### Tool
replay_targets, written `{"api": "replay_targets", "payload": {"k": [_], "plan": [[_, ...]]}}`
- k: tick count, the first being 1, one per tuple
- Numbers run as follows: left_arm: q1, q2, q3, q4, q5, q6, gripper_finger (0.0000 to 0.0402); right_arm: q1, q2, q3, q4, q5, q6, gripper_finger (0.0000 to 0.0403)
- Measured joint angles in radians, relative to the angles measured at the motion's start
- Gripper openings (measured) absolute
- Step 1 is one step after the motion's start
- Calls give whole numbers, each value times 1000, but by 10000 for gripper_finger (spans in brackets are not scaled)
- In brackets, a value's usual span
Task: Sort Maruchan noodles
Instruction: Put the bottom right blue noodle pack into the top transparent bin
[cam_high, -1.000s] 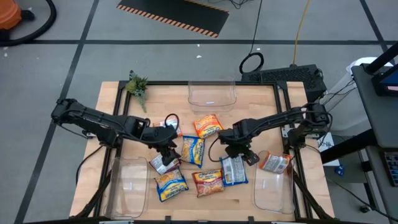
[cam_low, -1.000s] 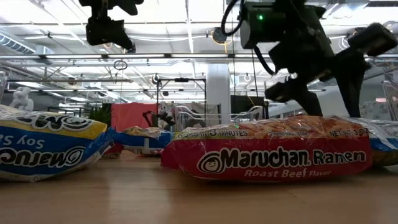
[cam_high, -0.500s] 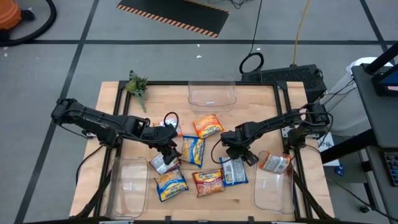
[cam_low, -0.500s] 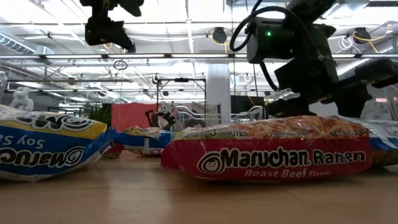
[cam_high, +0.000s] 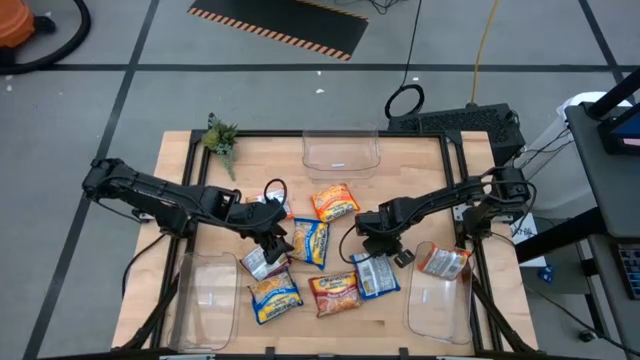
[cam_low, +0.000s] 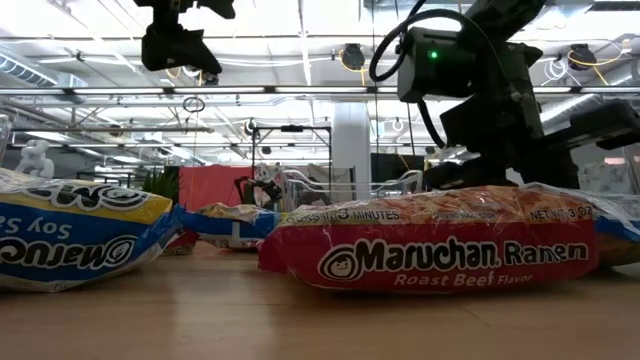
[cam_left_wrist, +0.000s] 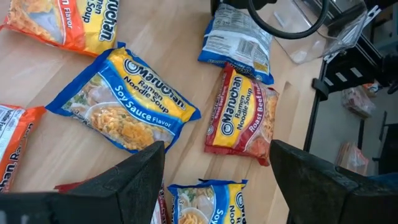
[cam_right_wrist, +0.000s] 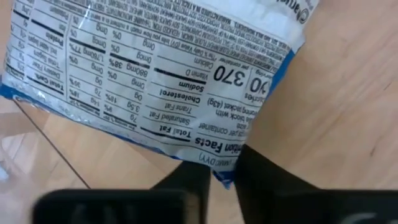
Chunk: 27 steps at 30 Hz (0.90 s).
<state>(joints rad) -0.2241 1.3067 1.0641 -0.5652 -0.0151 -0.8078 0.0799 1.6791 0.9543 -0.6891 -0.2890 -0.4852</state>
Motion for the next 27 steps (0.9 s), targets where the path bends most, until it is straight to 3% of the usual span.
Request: {"api": "replay_targets", "payload": {"k": [4,14,23,27], "plan": [[0,0,0,0,0,0,291,0,-21,0,1,1,11,6],[0,0,0,86,-19,-44,291,0,-229,0,-3,86,109,1],[3,0,0,292,-194,-48,291,0,-398,0,7,160,342,0],[26,0,0,350,-223,-47,291,0,-451,0,38,206,449,0]]}}
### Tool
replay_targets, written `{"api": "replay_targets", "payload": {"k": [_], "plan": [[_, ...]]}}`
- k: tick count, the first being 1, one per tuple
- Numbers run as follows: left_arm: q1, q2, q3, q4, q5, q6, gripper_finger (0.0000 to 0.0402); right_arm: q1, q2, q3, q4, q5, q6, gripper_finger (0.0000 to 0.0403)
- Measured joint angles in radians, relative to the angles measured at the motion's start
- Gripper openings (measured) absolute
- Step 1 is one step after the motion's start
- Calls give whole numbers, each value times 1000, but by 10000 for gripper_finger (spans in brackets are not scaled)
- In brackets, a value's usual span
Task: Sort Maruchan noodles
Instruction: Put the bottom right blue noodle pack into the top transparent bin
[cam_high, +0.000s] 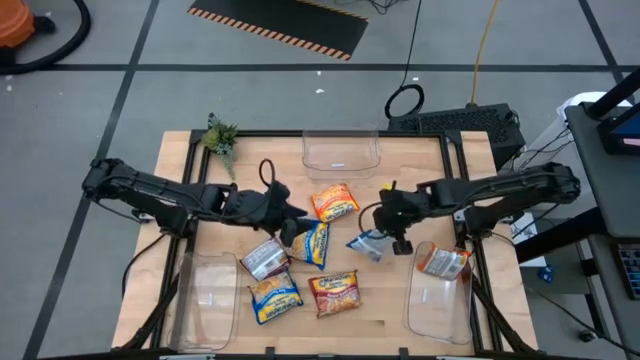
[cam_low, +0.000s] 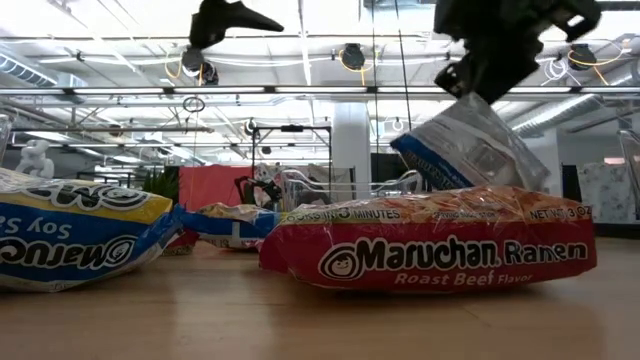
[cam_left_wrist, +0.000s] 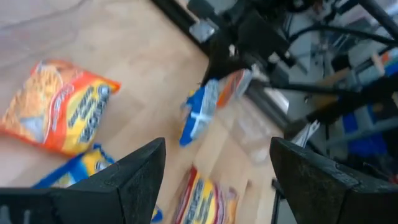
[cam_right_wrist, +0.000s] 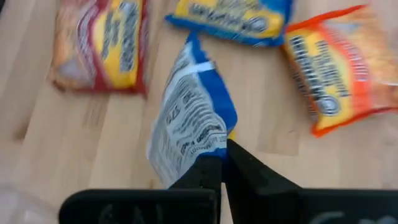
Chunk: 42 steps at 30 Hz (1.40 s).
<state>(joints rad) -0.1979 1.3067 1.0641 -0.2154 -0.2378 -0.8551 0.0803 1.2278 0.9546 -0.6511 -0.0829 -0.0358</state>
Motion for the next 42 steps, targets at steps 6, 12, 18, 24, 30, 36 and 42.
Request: {"api": "replay_targets", "payload": {"k": [6,12,18,24,30,36,42], "plan": [[33,0,0,98,-2,41,291,-1,-34,0,129,70,129,0],[50,0,0,123,-2,96,291,-1,-36,1,292,144,238,0],[50,0,0,121,0,86,292,-2,-36,1,388,221,312,0],[50,0,0,166,26,63,292,-2,-36,1,542,246,316,0],[67,0,0,166,87,37,323,-13,-35,1,631,243,338,0],[102,0,0,166,101,89,380,-41,-34,1,636,244,362,0],[156,0,0,166,207,204,397,-74,-33,1,666,243,383,0]]}}
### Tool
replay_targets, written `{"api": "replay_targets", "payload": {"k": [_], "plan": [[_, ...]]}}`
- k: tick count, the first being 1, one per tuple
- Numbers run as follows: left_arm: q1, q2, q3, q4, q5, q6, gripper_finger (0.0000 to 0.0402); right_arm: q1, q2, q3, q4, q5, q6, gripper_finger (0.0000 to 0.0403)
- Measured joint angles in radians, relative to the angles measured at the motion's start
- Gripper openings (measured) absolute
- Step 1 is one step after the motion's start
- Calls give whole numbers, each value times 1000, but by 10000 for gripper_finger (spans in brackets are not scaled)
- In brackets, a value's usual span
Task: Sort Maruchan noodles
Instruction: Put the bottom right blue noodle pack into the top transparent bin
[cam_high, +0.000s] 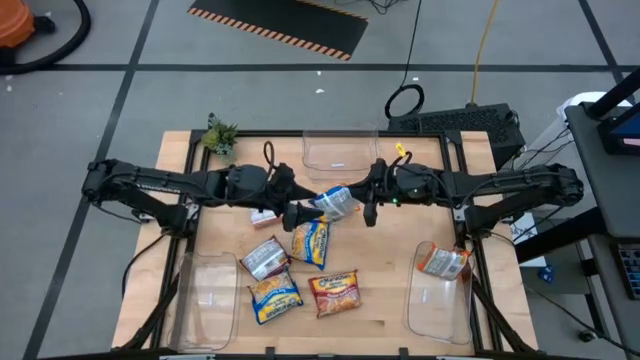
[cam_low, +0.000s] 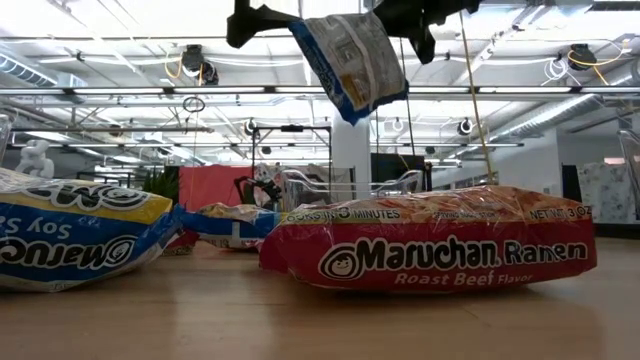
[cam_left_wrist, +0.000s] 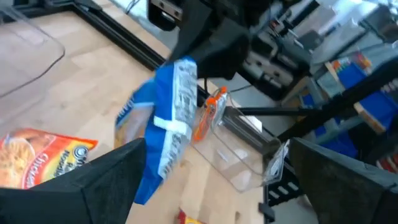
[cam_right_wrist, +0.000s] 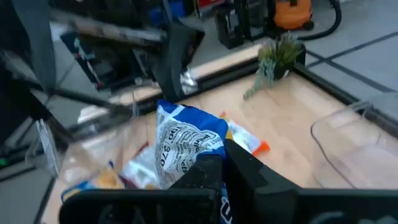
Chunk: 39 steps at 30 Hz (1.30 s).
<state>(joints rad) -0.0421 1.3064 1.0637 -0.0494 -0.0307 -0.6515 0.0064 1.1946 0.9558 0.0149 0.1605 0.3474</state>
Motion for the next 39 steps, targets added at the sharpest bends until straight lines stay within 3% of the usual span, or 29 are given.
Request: {"api": "replay_targets", "payload": {"k": [5,15,29,34,39], "plan": [[46,0,0,0,15,110,397,1,0,0,34,-36,12,0],[132,3,0,-7,253,134,397,-4,0,0,34,-58,50,0],[127,164,-1,56,202,160,394,-48,0,0,17,-138,8,0],[118,166,0,52,91,187,354,-67,0,0,4,-131,10,0],[118,166,0,80,74,202,299,-92,0,0,-7,-105,8,0]]}}
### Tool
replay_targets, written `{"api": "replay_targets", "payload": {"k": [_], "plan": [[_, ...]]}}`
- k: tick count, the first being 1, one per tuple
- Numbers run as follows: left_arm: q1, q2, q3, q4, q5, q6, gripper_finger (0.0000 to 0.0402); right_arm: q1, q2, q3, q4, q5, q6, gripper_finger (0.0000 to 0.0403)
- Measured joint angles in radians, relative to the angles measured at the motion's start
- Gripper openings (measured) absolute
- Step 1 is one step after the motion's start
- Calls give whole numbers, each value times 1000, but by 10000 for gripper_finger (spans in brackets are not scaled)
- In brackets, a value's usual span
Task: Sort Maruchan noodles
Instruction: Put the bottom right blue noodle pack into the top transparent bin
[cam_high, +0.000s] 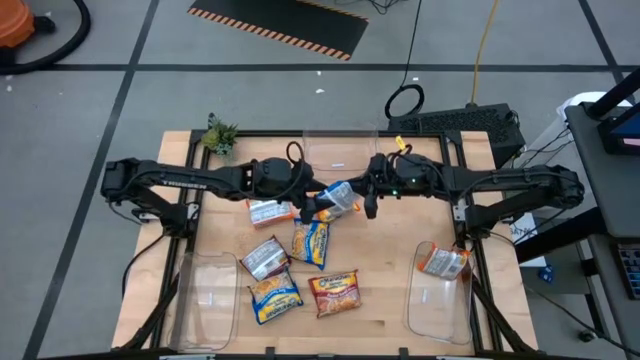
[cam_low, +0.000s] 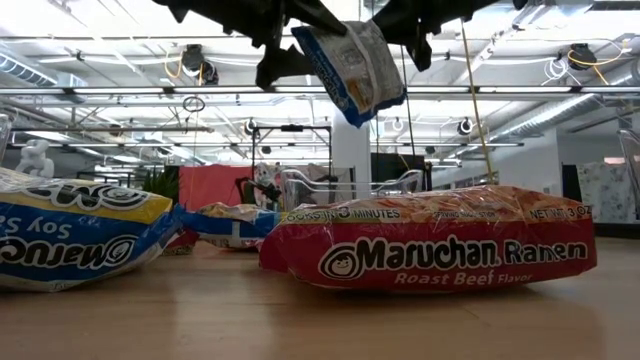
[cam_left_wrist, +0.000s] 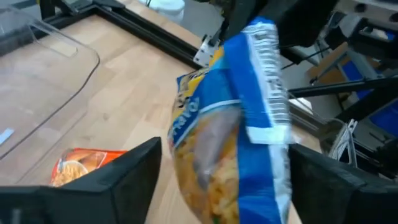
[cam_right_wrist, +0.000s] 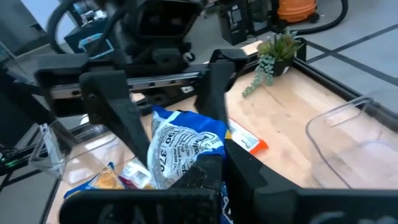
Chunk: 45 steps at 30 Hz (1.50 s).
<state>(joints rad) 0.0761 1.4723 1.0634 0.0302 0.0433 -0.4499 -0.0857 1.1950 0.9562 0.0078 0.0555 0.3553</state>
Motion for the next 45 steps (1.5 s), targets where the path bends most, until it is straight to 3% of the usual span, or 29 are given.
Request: {"api": "replay_targets", "payload": {"k": [13,19,31,41,45], "plan": [[2,0,0,6,-39,26,159,-47,0,0,-2,0,-35,0],[2,0,0,10,-47,25,113,-53,0,0,-1,0,-50,0],[3,0,0,54,-98,7,97,-53,0,0,17,40,-81,7],[3,0,0,104,-105,-31,97,-70,-5,-1,79,83,-49,108],[3,0,0,106,-125,-31,97,-77,-23,-1,125,150,-47,138]]}}
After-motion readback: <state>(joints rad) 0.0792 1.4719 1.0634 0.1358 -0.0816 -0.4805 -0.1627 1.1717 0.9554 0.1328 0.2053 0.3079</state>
